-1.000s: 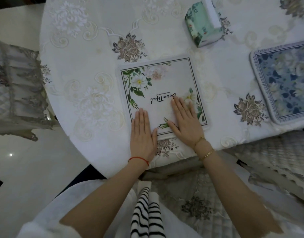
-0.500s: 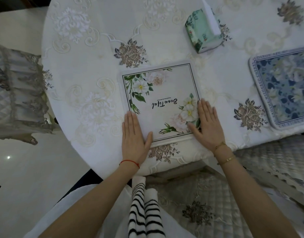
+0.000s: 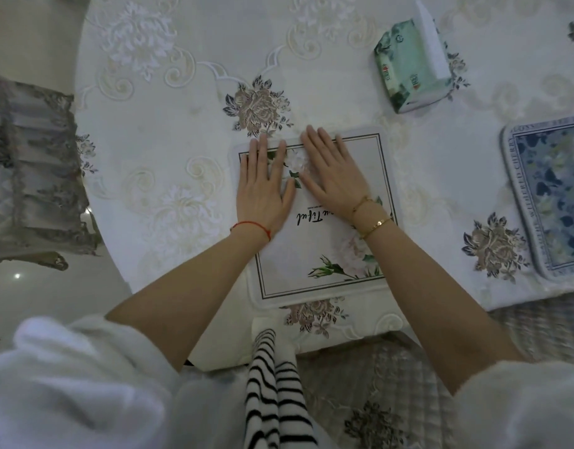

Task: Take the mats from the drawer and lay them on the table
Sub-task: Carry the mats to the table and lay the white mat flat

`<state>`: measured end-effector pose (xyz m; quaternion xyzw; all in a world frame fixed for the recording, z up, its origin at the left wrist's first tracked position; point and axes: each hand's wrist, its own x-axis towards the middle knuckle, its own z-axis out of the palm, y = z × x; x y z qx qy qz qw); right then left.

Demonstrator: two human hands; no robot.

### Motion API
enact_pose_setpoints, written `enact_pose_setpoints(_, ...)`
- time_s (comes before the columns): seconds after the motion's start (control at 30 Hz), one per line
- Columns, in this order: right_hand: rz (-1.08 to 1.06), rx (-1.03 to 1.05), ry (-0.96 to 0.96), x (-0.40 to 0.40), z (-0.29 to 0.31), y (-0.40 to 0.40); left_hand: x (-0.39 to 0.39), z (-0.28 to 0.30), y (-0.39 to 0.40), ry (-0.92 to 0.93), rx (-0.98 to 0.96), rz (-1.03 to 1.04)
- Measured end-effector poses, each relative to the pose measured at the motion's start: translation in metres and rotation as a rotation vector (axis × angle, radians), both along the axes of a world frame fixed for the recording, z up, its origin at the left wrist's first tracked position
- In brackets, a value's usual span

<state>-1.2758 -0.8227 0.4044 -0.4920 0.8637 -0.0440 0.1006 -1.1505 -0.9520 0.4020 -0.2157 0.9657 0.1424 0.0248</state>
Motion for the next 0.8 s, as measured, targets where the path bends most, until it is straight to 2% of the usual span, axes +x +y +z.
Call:
enact_pose_setpoints(0.17,-0.001,-0.022,0.007,-0.007,0.002,0.019,0.005,0.001,-0.001,0.035,0.005,-0.002)
enact_pose_setpoints(0.37,-0.17,-0.022,-0.039,-0.027,0.008,0.075,0.013,0.002,-0.003,0.032,0.019,0.062)
enact_pose_setpoints(0.57,-0.329,-0.039,-0.022,-0.018,0.014,0.088,0.042,0.013,0.006,-0.011,0.087,0.203)
enact_pose_setpoints(0.7,-0.115,-0.126,-0.048,0.031,0.022,0.083,0.067,0.023,0.048,0.002,0.086,-0.023)
enact_pose_setpoints(0.8,0.022,-0.078,-0.063,0.068,0.013,0.08,0.078,0.015,0.075,-0.033,0.08,-0.092)
